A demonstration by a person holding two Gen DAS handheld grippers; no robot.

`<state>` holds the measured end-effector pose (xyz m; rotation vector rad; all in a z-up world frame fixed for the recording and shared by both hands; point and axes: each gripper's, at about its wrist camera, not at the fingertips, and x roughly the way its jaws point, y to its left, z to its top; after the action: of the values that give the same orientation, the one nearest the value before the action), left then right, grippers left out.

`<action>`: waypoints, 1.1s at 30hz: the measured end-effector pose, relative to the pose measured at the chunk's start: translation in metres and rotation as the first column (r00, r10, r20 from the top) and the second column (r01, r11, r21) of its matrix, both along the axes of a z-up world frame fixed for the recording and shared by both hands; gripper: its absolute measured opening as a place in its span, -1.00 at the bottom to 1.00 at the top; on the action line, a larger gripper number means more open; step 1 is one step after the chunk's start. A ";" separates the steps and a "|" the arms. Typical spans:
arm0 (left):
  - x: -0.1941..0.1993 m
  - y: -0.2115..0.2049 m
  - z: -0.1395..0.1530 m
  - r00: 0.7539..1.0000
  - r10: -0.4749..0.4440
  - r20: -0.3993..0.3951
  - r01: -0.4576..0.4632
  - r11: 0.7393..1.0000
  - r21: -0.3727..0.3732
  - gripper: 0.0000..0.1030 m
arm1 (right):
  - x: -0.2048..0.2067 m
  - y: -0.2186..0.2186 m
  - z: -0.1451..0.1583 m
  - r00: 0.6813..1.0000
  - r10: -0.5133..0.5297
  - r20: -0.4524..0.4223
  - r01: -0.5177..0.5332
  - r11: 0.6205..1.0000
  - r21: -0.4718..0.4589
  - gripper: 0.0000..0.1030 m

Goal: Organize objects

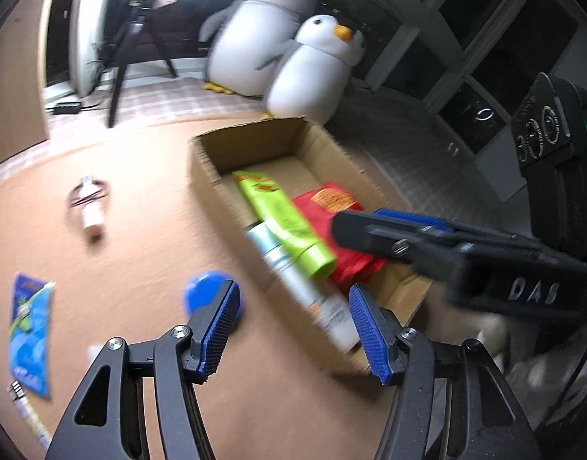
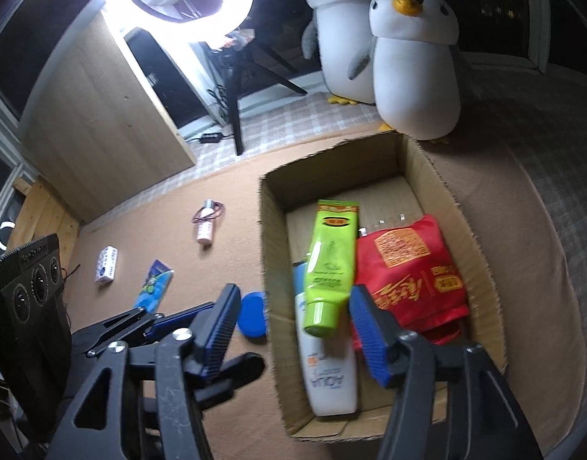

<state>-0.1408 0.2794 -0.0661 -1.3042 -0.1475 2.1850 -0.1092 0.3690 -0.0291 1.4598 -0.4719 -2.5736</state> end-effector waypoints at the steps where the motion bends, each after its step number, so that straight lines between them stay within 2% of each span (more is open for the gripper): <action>1: 0.004 -0.008 0.000 1.000 0.005 -0.005 -0.005 1.000 -0.012 0.23 | 0.003 -0.003 0.000 1.000 0.002 -0.007 -0.002 1.000 0.000 0.11; 6: 0.027 -0.056 0.001 0.998 0.056 -0.039 -0.059 0.995 -0.083 0.26 | 0.021 -0.025 0.001 0.998 0.029 -0.047 -0.028 0.999 0.027 0.11; 9: 0.038 -0.092 -0.004 0.995 0.095 -0.042 -0.100 0.987 -0.128 0.28 | 0.030 -0.037 -0.001 0.998 0.043 -0.048 -0.044 0.999 -0.005 0.12; 11: 0.042 -0.113 -0.007 0.991 0.125 -0.041 -0.129 0.980 -0.148 0.28 | 0.035 -0.046 -0.002 0.997 0.060 -0.046 -0.061 0.998 -0.026 0.22; 13: 0.045 -0.136 -0.009 0.987 0.159 -0.032 -0.162 0.975 -0.152 0.29 | 0.039 -0.054 -0.003 0.997 0.060 -0.046 -0.061 0.998 -0.032 0.32; 19: 0.040 -0.191 -0.016 0.967 0.255 -0.023 -0.256 0.954 -0.157 0.44 | 0.051 -0.078 -0.007 0.999 0.042 -0.035 -0.043 0.999 -0.019 0.33; 27: 0.025 -0.221 -0.027 0.956 0.294 0.006 -0.289 0.943 -0.166 0.46 | 0.062 -0.090 -0.024 1.000 -0.007 0.009 0.007 0.999 -0.045 0.33; 29: 0.018 -0.223 -0.032 0.947 0.319 0.023 -0.311 0.936 -0.165 0.46 | 0.065 -0.093 -0.026 1.000 -0.006 0.012 0.006 0.999 -0.044 0.33; 33: 0.004 -0.217 -0.042 0.950 0.310 0.042 -0.299 0.938 -0.178 0.46 | 0.073 -0.100 -0.024 1.000 -0.009 0.004 0.009 1.000 -0.023 0.33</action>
<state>-0.1371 0.0626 -0.1077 -1.5400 -0.2072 2.4570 -0.0362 0.2694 -0.0533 1.4592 -0.5085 -2.5640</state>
